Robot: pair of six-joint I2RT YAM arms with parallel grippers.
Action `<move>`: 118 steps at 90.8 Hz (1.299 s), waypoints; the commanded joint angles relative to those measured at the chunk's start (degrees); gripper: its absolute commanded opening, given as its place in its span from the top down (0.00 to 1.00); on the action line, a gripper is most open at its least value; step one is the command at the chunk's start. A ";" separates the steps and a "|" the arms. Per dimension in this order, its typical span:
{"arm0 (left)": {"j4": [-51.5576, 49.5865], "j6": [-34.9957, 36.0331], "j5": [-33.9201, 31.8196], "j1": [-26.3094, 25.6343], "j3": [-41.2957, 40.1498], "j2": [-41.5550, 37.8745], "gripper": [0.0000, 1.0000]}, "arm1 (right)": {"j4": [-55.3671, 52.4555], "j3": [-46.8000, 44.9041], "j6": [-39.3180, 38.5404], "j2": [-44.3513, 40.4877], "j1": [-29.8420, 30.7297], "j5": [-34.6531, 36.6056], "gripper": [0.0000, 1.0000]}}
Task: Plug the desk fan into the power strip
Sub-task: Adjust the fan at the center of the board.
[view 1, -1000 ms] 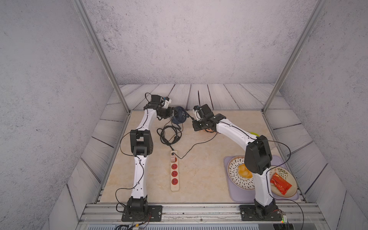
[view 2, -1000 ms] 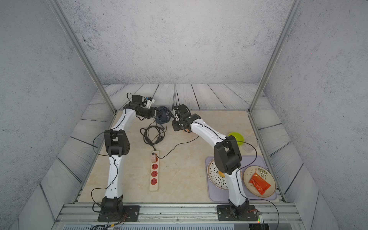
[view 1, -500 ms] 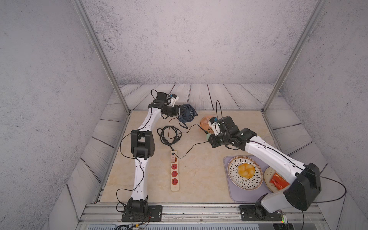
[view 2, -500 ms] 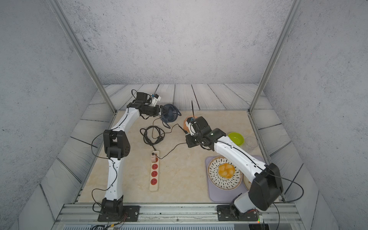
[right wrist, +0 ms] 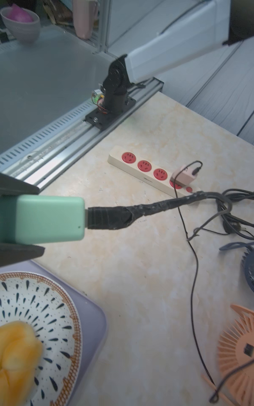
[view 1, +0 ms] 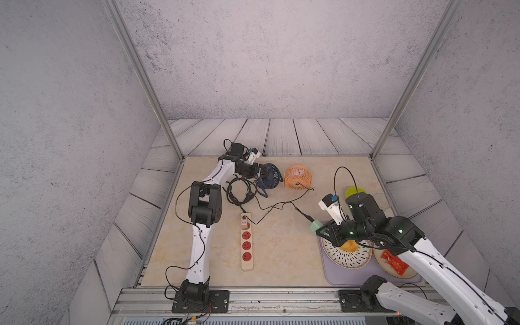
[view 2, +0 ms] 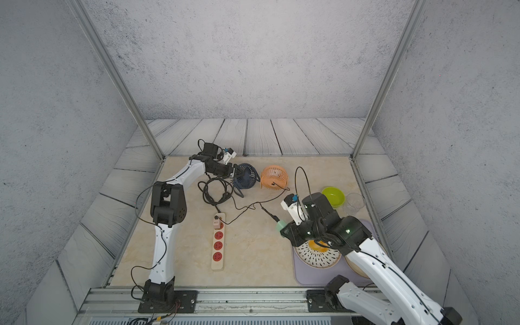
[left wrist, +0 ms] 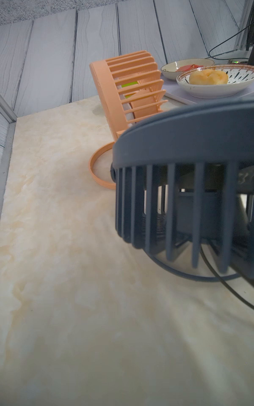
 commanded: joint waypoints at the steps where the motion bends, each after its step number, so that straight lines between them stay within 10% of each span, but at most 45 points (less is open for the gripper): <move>1: 1.04 3.08 -0.06 -0.24 -0.83 -3.63 0.80 | -6.42 0.50 0.78 -4.86 0.32 -6.17 1.00; 42: -5.19 15.88 -1.51 -3.63 -6.01 -5.63 0.72 | 4.44 -9.33 7.58 -11.55 0.31 -7.09 1.00; 80: -9.51 16.67 -2.77 -3.62 -2.20 -6.29 0.15 | 26.94 -15.30 4.71 -5.83 0.31 4.00 1.00; 86: -9.91 16.69 -2.25 -3.58 -1.63 -8.23 0.01 | 28.82 -15.33 2.88 -4.21 0.25 2.67 1.00; 118: -12.04 23.55 5.38 -2.74 1.97 -21.41 0.00 | 31.20 -11.02 -3.99 6.10 -4.67 -15.20 1.00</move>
